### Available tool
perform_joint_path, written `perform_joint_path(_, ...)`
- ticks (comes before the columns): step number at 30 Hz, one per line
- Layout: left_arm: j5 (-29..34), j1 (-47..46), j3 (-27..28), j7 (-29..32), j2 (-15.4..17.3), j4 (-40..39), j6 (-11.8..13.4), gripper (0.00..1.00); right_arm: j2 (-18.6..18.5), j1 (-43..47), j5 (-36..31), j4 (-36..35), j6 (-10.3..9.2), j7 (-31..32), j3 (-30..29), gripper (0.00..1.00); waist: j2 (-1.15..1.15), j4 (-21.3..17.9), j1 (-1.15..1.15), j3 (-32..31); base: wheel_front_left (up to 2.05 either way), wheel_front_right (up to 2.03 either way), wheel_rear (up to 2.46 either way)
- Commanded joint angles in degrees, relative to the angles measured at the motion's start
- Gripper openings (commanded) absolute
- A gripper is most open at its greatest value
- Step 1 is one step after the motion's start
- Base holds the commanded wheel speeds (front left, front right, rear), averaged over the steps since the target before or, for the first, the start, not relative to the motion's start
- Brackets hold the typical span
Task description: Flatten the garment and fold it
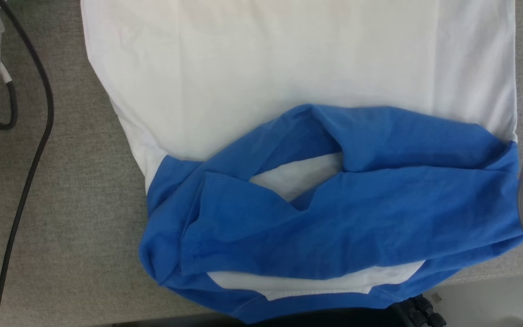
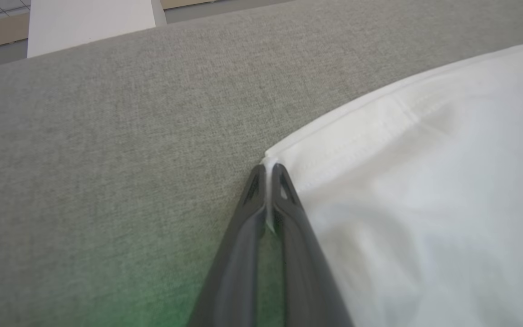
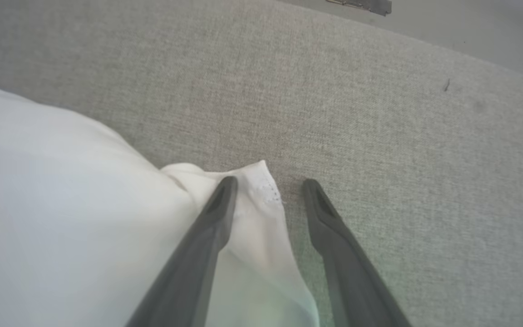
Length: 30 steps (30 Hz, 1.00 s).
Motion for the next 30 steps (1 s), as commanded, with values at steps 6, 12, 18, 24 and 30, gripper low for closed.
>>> perform_joint_path(6,0.57,1.75,-0.81,-1.26,1.07,2.77,-0.16,0.00,-0.15,4.03,-1.97,-2.29,-0.09,-0.28,-1.72,0.00,0.00,-0.23,0.00,-0.51,0.00,0.00,0.00)
perform_joint_path(12,4.78,0.12,-0.39,-14.88,2.12,2.37,-0.66,0.00,-0.15,5.76,-0.65,-6.31,-0.09,-13.27,-1.14,0.00,0.00,-0.78,0.00,-2.05,0.00,0.00,0.00)
perform_joint_path(18,5.52,2.93,0.75,-30.24,1.32,3.88,-1.35,0.00,-0.84,11.06,3.97,-7.88,-0.09,-26.06,0.30,0.00,0.00,-0.29,0.00,-7.33,0.00,0.00,0.00)
perform_joint_path(24,1.84,11.55,-0.54,-36.70,0.85,2.70,-3.80,0.00,-3.79,20.35,10.68,-10.78,-0.09,-33.04,4.73,0.00,0.00,0.96,0.00,-14.65,0.00,0.00,0.00)
perform_joint_path(30,-3.03,24.93,-2.90,-40.82,1.88,-3.02,-4.68,0.00,-8.12,33.74,16.86,-17.91,-0.09,-36.04,8.38,0.00,0.00,2.33,0.00,-22.50,0.00,0.00,0.00)
